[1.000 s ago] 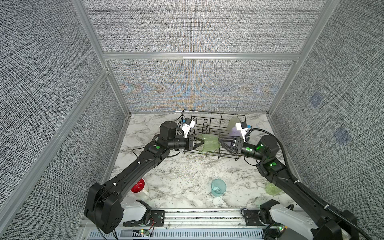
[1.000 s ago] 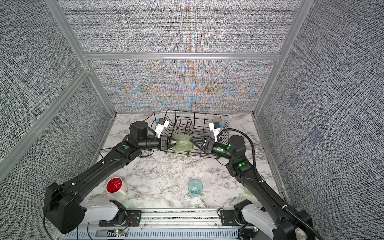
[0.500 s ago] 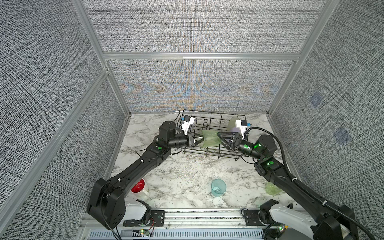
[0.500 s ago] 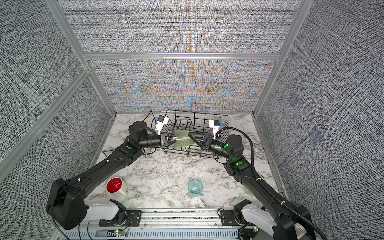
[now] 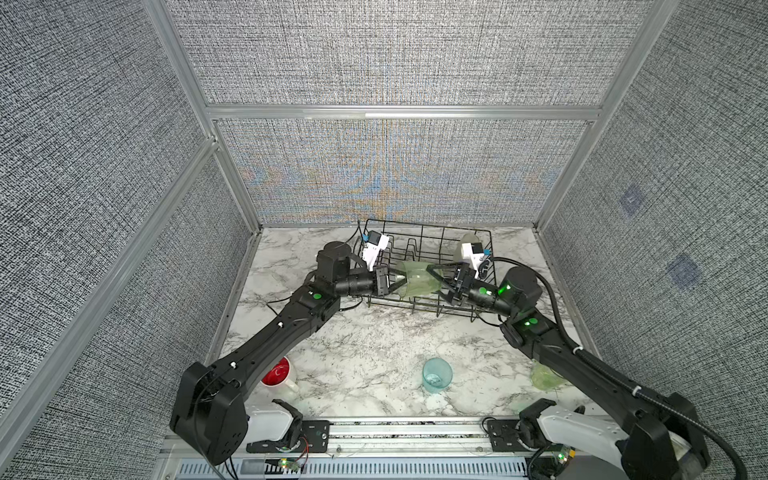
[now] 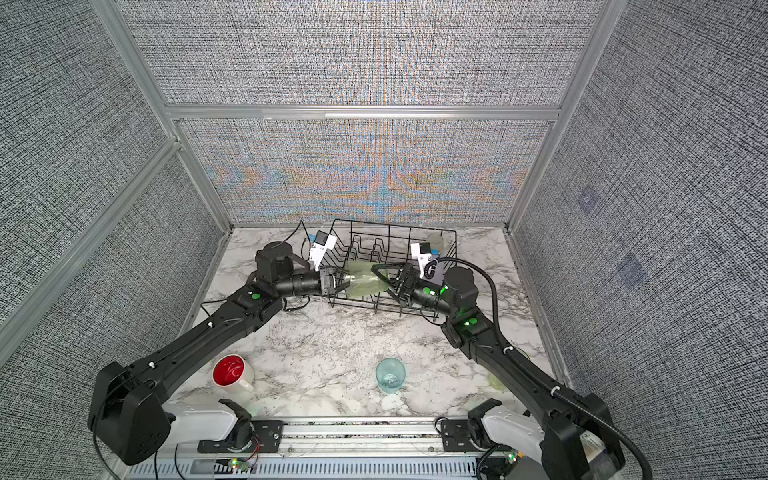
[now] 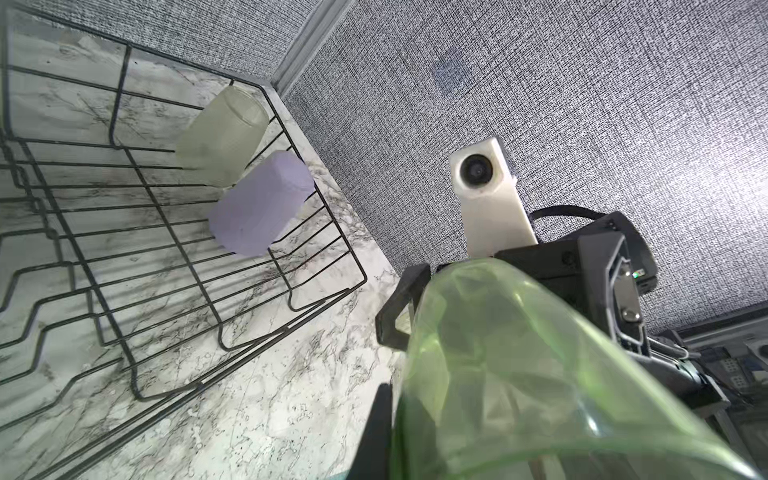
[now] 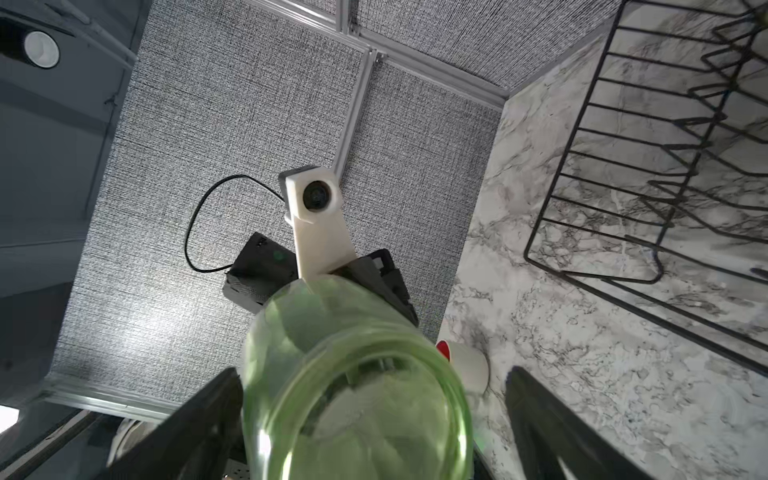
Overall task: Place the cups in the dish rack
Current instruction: 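Hand the clear green cup from the left gripper to the right gripper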
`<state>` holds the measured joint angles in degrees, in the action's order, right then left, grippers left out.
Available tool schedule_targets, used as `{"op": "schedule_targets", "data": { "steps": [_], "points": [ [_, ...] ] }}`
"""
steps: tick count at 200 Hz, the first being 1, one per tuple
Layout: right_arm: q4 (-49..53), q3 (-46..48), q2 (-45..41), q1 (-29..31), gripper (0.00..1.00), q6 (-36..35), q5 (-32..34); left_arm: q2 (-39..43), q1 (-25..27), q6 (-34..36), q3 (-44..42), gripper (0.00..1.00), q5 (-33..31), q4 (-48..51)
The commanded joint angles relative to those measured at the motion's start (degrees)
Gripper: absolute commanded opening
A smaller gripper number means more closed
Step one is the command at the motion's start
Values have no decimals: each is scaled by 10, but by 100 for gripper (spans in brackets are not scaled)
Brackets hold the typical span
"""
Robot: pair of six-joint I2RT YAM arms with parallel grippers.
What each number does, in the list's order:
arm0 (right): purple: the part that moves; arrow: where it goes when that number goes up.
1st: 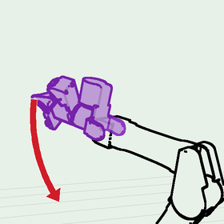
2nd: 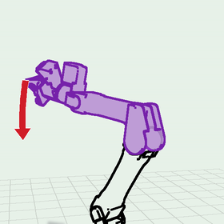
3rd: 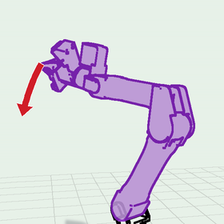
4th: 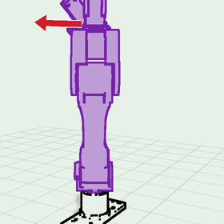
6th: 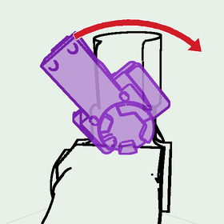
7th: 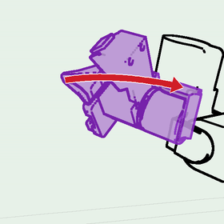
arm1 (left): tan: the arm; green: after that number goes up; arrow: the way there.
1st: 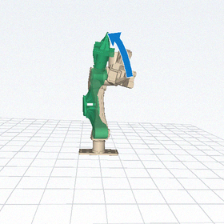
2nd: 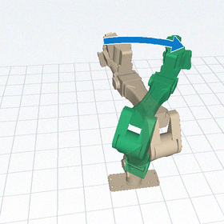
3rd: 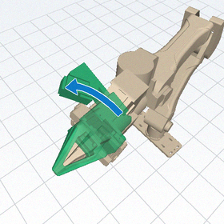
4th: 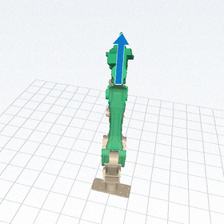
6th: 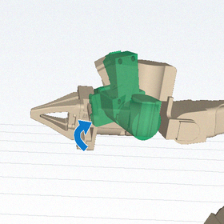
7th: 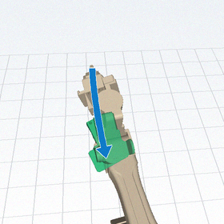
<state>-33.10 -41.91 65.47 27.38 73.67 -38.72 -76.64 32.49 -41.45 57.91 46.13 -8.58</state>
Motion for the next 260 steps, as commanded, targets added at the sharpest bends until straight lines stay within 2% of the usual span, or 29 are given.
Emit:
{"op": "schedule_targets", "data": {
  "steps": [1,20,55,68,95,122,177,196,233,260],
  "points": [
    [-134,-1,30,6,97,82,-33,-21,2,-33,13,0,50,-77],
    [-192,-1,54,10,93,116,-33,-37,2,-39,21,0,61,-75],
    [-193,2,54,12,81,114,-26,-41,3,-36,16,0,43,-72],
    [-169,3,45,12,79,91,-17,-41,3,-29,18,8,40,-61],
    [-127,1,29,12,77,61,-2,-50,3,-21,24,14,34,-45],
    [-72,0,15,11,77,24,24,-54,3,-10,27,32,24,-25],
    [39,1,-10,6,74,-43,60,-49,-1,8,19,37,-26,12],
    [138,-7,-31,-5,74,-97,87,-43,-6,28,22,39,-53,57],
    [352,-45,-68,-25,74,-281,191,-12,-10,62,6,39,-141,125],
    [398,-50,-61,-43,74,-379,247,13,-11,93,4,40,-190,179]
  ]
}}
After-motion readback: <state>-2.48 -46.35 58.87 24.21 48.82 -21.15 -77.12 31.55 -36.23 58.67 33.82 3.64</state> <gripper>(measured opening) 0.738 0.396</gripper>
